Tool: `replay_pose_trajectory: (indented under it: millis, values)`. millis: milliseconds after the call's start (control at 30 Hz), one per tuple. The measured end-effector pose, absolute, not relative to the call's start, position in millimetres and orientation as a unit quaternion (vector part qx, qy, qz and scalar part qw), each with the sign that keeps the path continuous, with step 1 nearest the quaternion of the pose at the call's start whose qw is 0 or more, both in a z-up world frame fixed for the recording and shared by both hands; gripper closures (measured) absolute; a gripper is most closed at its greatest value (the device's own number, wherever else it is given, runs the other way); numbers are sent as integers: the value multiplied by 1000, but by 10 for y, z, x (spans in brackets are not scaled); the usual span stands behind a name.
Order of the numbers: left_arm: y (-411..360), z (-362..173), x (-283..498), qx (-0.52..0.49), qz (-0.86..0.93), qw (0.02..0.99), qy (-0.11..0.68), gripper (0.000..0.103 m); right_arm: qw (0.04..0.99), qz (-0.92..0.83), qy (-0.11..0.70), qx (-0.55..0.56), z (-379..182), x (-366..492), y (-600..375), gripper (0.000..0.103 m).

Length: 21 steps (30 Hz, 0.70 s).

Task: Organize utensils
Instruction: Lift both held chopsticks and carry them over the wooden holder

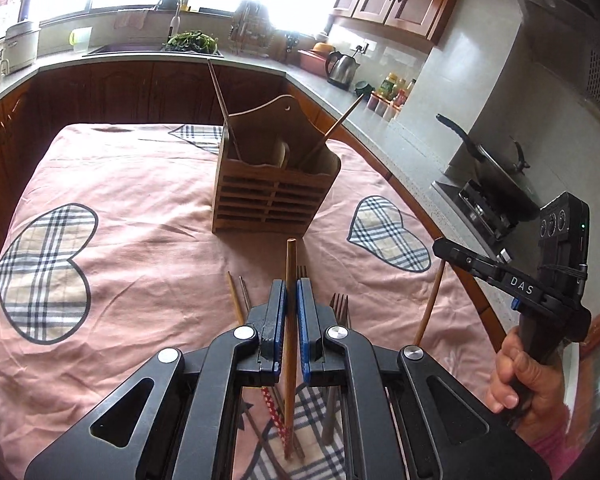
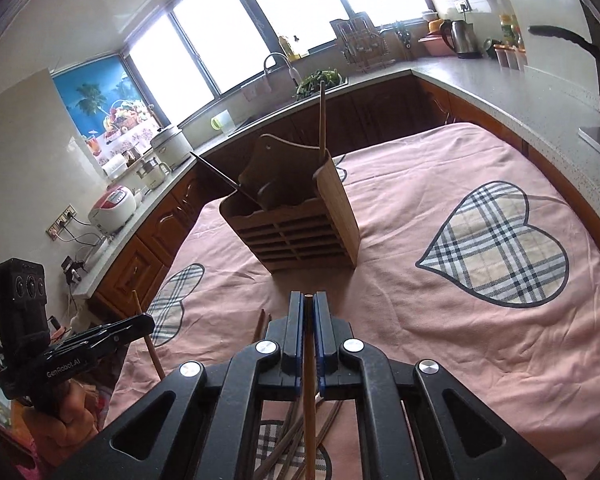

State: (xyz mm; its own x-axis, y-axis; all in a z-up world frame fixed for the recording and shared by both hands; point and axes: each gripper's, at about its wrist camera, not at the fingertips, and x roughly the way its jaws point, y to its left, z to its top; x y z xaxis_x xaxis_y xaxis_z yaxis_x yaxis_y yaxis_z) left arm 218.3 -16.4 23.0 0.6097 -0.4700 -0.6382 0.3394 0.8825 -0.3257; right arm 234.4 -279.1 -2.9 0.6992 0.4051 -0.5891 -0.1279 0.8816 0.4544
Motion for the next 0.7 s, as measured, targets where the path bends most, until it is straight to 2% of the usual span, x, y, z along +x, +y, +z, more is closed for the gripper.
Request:
replay_pose_trajectory:
  millis: [700]
  values:
    - [210, 663, 1798, -126, -200, 933, 272, 98, 934, 137, 266, 192, 496, 1969, -2882, 98]
